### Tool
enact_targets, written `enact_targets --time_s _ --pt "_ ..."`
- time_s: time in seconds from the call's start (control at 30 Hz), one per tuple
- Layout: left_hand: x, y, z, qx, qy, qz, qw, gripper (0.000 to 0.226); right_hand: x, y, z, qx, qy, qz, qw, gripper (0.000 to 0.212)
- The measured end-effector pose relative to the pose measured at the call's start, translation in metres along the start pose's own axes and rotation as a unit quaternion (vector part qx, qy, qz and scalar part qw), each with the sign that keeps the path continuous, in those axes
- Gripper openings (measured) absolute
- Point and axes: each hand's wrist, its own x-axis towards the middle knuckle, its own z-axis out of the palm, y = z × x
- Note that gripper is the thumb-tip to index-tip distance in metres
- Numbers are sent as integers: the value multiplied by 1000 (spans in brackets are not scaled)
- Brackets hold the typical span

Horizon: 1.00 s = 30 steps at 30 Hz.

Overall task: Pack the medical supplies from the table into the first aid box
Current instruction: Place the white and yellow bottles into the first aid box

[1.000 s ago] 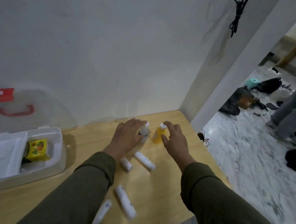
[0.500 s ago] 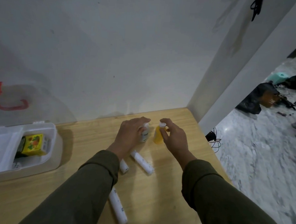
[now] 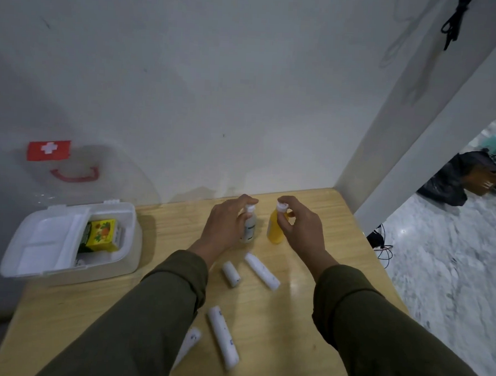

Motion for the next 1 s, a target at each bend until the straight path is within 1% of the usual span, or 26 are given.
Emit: enact_targets --time_s 0.23,0.37,0.63,0.8,1.0 --pt "-17 -20 -75 -12 54 -6 998 31 15 -78 15 12 16 -37 999 21" --pt "-32 -42 -126 -23 75 2 997 30 15 -133 32 31 29 -41 998 22" --pt "-59 -93 -213 -37 102 -2 994 27 11 -237 78 73 28 -35 996 24" --pt "-67 -121 -236 -57 99 -19 993 26 4 -271 107 72 19 -43 996 23" --pt "-70 -148 -242 -68 70 -22 995 28 -7 -284 126 58 6 -40 998 21"
